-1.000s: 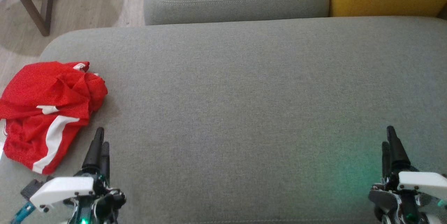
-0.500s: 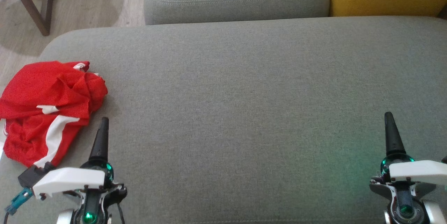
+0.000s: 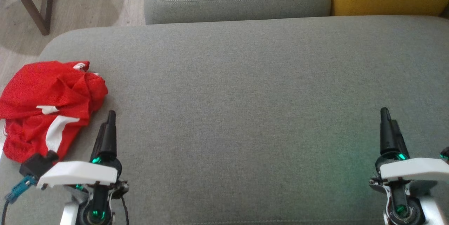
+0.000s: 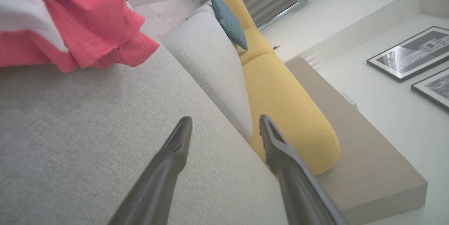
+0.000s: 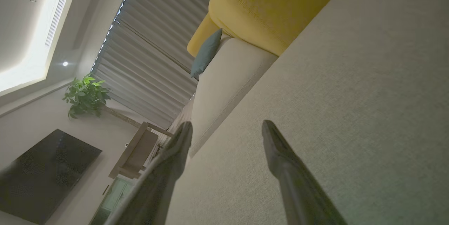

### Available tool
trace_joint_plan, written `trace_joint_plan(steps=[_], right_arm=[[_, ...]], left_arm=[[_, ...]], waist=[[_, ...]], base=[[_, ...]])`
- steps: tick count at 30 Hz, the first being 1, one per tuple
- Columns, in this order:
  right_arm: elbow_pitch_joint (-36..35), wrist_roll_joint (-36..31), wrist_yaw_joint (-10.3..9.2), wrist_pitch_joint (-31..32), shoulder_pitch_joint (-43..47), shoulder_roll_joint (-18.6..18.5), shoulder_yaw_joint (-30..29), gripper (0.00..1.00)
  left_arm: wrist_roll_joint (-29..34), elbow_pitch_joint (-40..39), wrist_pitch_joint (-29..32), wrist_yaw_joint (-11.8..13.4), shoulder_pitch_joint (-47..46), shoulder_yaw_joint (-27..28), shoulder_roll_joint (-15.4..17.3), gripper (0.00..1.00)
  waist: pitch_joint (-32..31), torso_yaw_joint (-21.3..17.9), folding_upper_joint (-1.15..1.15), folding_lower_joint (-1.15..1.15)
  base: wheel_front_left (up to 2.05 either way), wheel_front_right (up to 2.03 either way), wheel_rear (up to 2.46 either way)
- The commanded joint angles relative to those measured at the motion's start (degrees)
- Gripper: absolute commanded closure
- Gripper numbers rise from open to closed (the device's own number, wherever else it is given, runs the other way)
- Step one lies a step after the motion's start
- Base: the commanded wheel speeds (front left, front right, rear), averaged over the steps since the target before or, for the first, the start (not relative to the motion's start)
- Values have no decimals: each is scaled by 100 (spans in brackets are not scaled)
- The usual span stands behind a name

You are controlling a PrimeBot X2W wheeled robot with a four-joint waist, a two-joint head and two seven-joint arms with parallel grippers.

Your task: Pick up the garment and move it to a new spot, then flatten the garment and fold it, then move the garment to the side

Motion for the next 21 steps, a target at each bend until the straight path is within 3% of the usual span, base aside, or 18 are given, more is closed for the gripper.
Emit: trace_joint_plan(steps=[1, 21], right_arm=[[-244, -165, 37, -65, -308, -115, 76, 0], [-251, -1667, 53, -358, -322, -140, 330, 0]], left_arm=[[167, -238, -57, -14, -316, 64, 118, 0], [1721, -301, -393, 30, -301, -128, 183, 0]], waist=[[0, 2, 0, 0], [-3, 31, 0, 0]], base=[[0, 0, 0], [0, 0, 0]])
